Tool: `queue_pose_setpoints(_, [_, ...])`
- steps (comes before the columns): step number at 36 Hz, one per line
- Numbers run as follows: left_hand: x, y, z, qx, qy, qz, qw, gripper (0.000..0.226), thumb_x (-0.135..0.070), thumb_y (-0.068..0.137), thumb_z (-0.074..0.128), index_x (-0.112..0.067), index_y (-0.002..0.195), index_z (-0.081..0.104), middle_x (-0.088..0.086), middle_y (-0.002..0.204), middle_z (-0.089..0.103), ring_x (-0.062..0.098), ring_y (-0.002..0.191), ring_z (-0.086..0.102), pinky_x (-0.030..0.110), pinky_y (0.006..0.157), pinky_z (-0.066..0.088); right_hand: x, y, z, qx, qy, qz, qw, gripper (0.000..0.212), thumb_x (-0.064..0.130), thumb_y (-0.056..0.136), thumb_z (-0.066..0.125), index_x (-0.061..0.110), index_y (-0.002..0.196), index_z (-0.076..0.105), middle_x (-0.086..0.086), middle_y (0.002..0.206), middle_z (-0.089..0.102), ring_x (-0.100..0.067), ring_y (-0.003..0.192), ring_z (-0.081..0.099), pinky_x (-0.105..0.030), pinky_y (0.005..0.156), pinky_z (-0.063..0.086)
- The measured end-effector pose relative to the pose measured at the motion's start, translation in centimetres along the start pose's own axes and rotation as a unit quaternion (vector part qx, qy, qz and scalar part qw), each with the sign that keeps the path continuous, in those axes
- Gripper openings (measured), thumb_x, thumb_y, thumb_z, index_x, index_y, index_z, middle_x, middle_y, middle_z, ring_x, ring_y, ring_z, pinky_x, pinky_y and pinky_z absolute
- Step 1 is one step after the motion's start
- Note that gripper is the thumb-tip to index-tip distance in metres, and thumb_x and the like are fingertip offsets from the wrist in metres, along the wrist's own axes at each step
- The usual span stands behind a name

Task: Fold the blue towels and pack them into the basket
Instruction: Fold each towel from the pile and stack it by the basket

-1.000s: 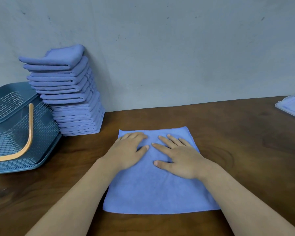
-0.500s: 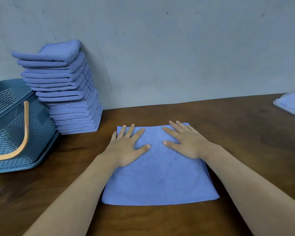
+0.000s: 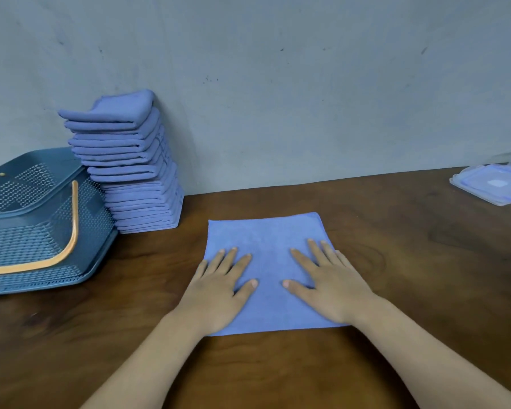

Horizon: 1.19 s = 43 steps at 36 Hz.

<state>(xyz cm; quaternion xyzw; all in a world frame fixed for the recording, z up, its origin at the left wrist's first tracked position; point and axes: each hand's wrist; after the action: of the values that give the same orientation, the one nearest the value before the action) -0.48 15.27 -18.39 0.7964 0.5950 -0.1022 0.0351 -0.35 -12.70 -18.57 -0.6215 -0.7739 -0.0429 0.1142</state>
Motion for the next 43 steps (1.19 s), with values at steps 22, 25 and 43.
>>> queue_pose_setpoints(22, [0.1,-5.3,0.0,-0.002,0.026,0.043,0.999,0.079,-0.088,0.095,0.010,-0.055,0.164,-0.010,-0.018,0.174,-0.022,0.009,0.159,-0.028,0.043,0.133,-0.009,-0.9,-5.0,-0.7,-0.009,-0.039,-0.073,0.997,0.073,0.092,0.092,0.008,0.065,0.157,-0.013,0.019,0.174,-0.018,-0.011,0.160,-0.020,-0.046,0.132,-0.003])
queue_pose_setpoints(25, [-0.6,-5.6,-0.1,-0.047,0.055,0.094,0.993,0.068,-0.070,0.106,0.014,-0.045,0.169,0.008,-0.019,0.177,-0.003,0.007,0.162,-0.014,0.040,0.132,-0.009,-0.4,-6.2,-0.7,-0.072,-0.064,-0.146,0.985,0.056,0.070,0.108,0.019,0.060,0.162,0.008,0.024,0.174,0.004,-0.008,0.162,0.001,-0.050,0.131,0.006])
queue_pose_setpoints(43, [-4.8,-7.3,0.4,-0.127,-0.004,0.257,0.958,0.028,-0.054,0.112,0.045,-0.036,0.107,0.066,-0.020,0.108,0.059,0.002,0.103,0.050,0.024,0.092,0.043,0.5,-9.7,0.6,-0.170,0.088,-0.227,0.955,0.022,0.035,0.095,0.064,0.046,0.110,0.077,0.034,0.121,0.064,0.009,0.114,0.057,-0.003,0.087,0.037])
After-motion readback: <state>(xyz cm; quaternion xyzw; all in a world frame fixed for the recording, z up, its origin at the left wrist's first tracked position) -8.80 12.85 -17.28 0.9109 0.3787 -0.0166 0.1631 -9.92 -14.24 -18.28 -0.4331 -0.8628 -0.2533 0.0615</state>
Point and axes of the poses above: each hand's wrist, its own y-axis towards the middle knuckle, its own z-axis out of the palm, x = y × z
